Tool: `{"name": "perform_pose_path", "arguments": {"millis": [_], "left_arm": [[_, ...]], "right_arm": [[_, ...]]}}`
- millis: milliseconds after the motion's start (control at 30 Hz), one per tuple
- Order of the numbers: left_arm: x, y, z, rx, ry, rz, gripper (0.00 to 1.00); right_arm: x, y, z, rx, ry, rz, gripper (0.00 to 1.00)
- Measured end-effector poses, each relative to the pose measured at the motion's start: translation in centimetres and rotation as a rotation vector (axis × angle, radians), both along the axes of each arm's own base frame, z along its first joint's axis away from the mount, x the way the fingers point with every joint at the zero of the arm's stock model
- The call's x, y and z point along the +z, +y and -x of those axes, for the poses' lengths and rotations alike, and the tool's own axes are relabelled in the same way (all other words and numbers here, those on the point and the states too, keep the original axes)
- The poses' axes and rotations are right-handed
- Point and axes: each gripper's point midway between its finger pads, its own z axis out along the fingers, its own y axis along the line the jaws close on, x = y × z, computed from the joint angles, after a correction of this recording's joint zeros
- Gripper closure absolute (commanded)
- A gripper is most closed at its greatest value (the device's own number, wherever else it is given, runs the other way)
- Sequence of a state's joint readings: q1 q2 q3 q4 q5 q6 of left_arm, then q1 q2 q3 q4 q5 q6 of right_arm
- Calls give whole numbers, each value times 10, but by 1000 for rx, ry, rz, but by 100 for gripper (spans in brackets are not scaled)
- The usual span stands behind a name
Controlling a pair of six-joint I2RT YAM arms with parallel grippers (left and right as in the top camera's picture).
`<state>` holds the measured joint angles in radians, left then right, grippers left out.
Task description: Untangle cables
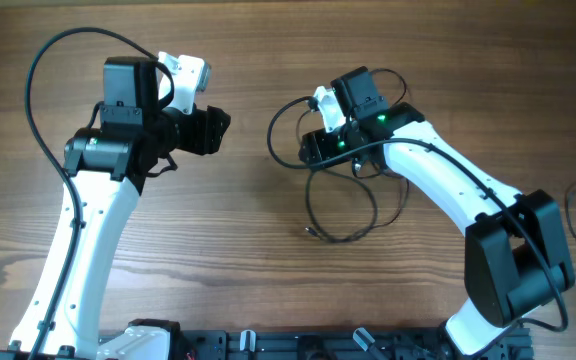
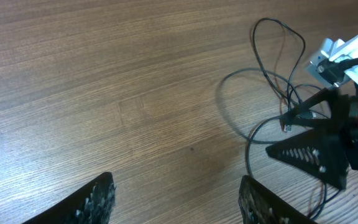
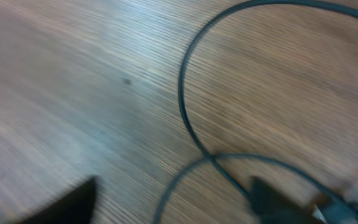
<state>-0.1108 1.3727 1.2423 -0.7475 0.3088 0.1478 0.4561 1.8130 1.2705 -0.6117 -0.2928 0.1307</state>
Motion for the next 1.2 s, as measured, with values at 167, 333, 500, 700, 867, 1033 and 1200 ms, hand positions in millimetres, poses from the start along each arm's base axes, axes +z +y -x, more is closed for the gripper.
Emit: {"name": "perform_pose_path", "arguments": {"millis": [167, 333, 500, 700, 867, 1033, 1200], "left_arm": [[0, 0, -1, 0, -3, 1, 34], [0, 0, -1, 0, -2, 1, 34], [0, 0, -1, 0, -2, 1, 34], [0, 0, -1, 0, -2, 1, 34], [0, -1, 0, -2, -2, 3, 34], [0, -1, 0, -2, -2, 3, 34], [0, -1, 0, -2, -2, 3, 34]], "right_arm": [[-19, -73, 2, -310, 26, 345, 0], [-17, -114, 4, -453, 11, 507, 0], [-17, -135, -2, -526, 25, 509, 0], [-15, -150, -19, -667, 5, 451, 0], [-41, -163, -26, -762, 54, 454, 0], [-50, -172, -25, -836, 79, 458, 1], [-50, -206, -25, -945, 109, 465, 4]]}}
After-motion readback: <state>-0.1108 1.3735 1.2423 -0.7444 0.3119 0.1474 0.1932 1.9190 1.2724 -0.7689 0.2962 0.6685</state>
